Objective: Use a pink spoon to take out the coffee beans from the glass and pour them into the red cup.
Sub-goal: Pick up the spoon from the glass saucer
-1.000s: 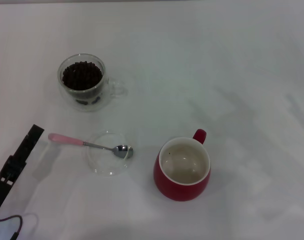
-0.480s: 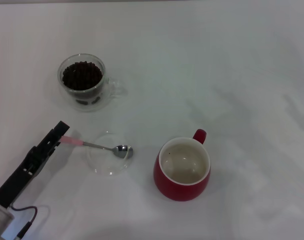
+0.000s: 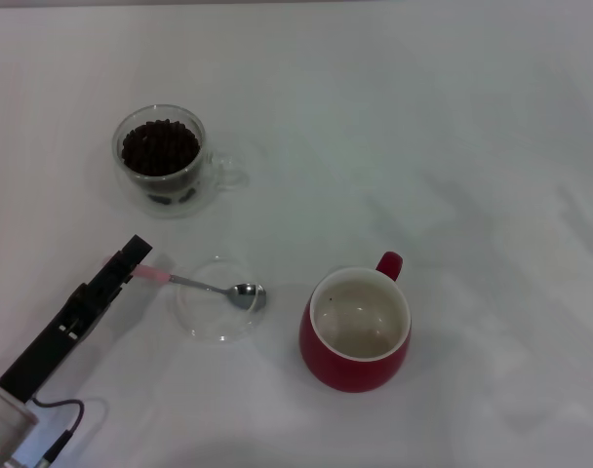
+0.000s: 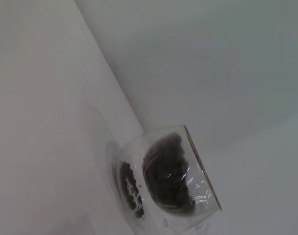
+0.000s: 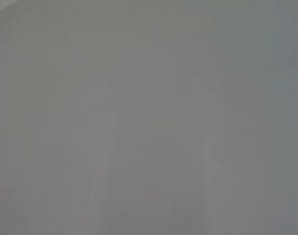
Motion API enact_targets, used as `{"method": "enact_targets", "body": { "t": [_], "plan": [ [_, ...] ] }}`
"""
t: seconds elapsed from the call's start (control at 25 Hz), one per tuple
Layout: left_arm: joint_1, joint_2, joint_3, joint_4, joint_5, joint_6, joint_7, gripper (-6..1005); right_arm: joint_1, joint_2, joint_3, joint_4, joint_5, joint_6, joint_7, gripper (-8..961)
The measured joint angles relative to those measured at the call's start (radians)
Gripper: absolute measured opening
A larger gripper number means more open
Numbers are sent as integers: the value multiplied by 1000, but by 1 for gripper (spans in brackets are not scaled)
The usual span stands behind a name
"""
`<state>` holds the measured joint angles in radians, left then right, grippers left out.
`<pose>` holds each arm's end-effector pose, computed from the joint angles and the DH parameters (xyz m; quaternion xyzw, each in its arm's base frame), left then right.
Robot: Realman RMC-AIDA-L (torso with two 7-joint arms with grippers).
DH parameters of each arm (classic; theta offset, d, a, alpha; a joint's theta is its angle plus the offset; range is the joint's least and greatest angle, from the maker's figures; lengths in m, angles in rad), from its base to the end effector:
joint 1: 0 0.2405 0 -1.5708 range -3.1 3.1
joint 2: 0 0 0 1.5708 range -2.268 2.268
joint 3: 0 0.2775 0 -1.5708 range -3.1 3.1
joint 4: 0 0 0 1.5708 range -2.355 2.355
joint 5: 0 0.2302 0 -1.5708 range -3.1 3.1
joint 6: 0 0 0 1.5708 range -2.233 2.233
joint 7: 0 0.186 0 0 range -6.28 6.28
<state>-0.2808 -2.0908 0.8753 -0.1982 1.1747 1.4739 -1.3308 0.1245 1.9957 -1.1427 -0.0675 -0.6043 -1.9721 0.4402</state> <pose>-0.3551 0.2332 -0.1273 -0.5916 -0.6316 -0.4673 0.1810 0.3518 0.2234 0.0418 -0.6933 0.0851 0.4822 0.5287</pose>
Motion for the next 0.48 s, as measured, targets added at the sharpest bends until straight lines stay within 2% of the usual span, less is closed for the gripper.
{"method": "enact_targets", "body": {
  "t": [0.16, 0.48],
  "plan": [
    [-2, -1, -5, -3, 0, -8, 10, 674, -2, 0, 0, 0, 0, -3, 0, 784],
    [-26, -3, 1, -11, 0, -57, -8, 525, -7, 1, 0, 0, -1, -19, 0, 785]
  ]
}}
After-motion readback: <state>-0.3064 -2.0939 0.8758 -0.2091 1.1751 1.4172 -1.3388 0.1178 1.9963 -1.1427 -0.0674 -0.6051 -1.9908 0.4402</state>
